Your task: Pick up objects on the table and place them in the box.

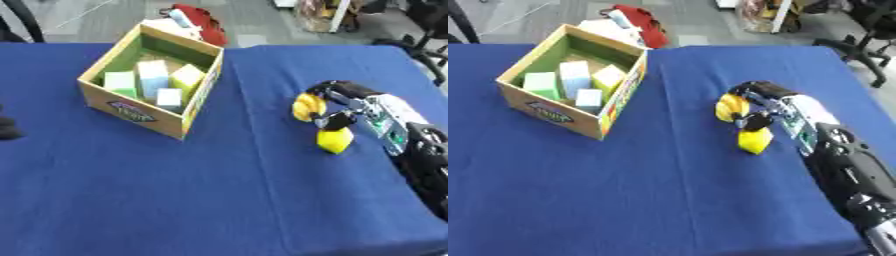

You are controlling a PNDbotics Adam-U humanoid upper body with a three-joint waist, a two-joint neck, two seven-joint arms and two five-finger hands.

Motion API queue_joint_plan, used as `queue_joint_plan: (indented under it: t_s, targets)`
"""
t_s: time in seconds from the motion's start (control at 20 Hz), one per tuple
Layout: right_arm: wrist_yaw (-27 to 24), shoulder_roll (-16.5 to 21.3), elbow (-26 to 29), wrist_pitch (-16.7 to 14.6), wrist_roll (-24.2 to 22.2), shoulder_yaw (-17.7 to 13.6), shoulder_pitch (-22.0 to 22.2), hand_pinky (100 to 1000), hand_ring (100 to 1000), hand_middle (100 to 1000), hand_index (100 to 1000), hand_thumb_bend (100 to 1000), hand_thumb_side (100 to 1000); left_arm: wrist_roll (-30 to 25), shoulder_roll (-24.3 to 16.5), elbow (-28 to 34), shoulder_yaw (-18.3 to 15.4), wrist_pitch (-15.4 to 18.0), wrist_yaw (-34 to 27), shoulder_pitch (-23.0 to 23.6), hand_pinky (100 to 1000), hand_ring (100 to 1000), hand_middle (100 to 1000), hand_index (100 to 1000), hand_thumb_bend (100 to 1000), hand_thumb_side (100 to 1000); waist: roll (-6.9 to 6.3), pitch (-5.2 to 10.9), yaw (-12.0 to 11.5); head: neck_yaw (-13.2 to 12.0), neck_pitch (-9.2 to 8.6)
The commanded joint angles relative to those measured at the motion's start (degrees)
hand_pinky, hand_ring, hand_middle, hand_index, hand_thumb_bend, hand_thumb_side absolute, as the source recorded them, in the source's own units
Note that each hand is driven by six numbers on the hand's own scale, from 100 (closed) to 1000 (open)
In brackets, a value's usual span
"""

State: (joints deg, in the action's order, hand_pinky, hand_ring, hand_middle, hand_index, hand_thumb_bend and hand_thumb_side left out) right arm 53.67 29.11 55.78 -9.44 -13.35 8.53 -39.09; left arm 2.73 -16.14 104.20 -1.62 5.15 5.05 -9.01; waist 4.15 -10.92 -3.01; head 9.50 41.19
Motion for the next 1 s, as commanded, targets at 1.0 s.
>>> queue_joint_plan:
  t_s: [1.0]
  targets:
    - [-2.4, -10.0, 1.4, 0.6, 9.5, 2.6, -18.5, 612, 514, 194, 343, 100, 100, -0.6, -0.5, 0.8, 0.4, 0.1, -0.5, -1.3, 689, 577, 578, 783, 100, 694, -0.54, 1.44, -3.1, 0.7, -0.97]
